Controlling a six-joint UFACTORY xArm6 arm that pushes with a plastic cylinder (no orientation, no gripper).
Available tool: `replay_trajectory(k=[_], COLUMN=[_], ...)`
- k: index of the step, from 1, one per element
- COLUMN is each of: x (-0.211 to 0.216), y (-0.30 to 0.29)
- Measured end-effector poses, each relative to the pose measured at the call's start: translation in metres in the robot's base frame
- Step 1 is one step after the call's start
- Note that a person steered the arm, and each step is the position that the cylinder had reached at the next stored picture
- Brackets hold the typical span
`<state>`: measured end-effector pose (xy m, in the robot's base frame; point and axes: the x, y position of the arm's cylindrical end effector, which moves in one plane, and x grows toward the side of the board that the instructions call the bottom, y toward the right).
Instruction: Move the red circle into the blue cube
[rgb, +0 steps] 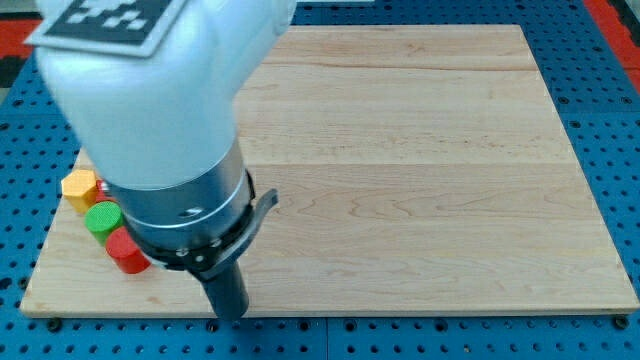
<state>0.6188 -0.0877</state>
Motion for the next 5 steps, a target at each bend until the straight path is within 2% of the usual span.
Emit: replay_trajectory(k=[1,3,4,5], x=[0.000,-0.004,-0.032,-0.033], y=[-0.036,-0.214,-0.166,-0.110])
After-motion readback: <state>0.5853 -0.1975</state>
